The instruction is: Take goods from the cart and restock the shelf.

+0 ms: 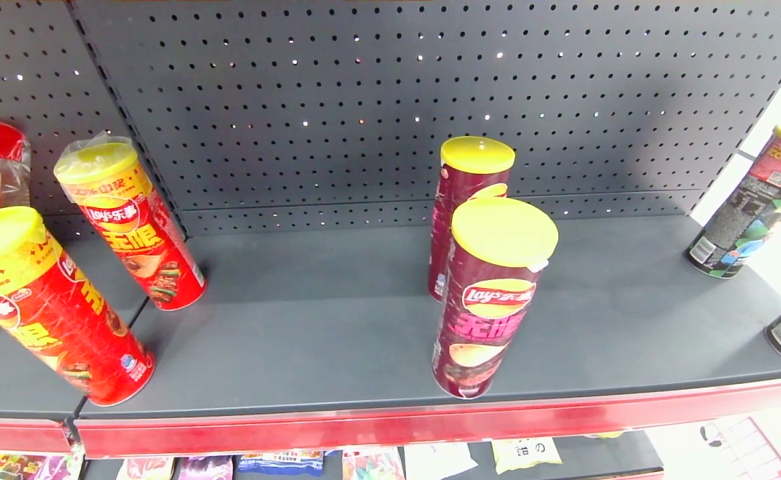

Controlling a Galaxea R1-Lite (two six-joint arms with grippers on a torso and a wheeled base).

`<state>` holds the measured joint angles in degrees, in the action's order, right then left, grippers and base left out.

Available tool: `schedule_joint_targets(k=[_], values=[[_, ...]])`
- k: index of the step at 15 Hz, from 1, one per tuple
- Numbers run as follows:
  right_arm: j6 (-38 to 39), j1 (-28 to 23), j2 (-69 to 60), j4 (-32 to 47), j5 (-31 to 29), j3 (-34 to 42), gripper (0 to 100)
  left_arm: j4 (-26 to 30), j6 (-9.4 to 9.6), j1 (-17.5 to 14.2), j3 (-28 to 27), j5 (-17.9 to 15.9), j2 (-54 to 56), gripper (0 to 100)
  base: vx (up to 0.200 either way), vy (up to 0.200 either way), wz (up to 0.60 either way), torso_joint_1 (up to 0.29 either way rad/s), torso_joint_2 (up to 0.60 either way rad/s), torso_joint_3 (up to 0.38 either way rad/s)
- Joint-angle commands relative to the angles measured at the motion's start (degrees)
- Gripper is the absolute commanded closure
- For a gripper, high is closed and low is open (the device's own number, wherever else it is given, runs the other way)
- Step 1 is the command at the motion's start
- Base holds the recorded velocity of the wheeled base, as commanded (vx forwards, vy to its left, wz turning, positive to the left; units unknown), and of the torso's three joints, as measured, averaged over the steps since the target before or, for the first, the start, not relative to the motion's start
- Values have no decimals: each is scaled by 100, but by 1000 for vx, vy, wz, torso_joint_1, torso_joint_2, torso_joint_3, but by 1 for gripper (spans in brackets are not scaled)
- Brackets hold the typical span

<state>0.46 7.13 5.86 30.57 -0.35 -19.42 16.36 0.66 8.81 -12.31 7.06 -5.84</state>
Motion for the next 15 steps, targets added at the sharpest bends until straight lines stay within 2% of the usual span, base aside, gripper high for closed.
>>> schedule_joint_targets(k=[1, 2, 3, 4, 5, 6, 7, 9, 12, 15], values=[[-38, 8, -15, -746, 0, 685, 0, -1601, -83, -20, 1108, -91, 65, 0, 0, 0, 0, 0, 0, 0], [-20, -1, -15, -1616, 53, 1142, 0, -1979, -110, -11, 1231, -196, 65, 0, 0, 0, 0, 0, 0, 0], [6, -1, -15, -2231, 185, 1397, 0, -1829, -145, -20, 1214, -187, 65, 0, 0, 0, 0, 0, 0, 0], [6, -1, -15, -2345, 290, 1485, 0, -1829, -171, -20, 1205, -47, 65, 0, 0, 0, 0, 0, 0, 0], [-2, -1, -24, -2451, 317, 1555, 0, -1829, -154, -38, 1214, 481, 57, 0, 0, 0, 0, 0, 0, 0], [-11, -1, -15, -2917, 281, 1854, 0, -1821, -154, -82, 1222, 850, 57, 0, 0, 0, 0, 0, 0, 0], [50, -1, -15, -3163, 202, 1942, 0, -1829, -163, -90, 1214, 911, 57, 0, 0, 0, 0, 0, 0, 0], [24, 43, -15, -3022, 194, 1924, 0, -1821, -154, -205, 1214, 929, -31, 0, 0, 0, 0, 0, 0, 0], [24, 69, 20, -3022, 194, 1924, 0, -1821, -154, -917, 1214, 920, -690, 0, 0, 0, 0, 0, 0, 0], [6, 51, -6, -3031, 53, 1933, 0, -1821, -154, -1004, 1214, 867, -251, 0, 0, 0, 0, 0, 0, 0]])
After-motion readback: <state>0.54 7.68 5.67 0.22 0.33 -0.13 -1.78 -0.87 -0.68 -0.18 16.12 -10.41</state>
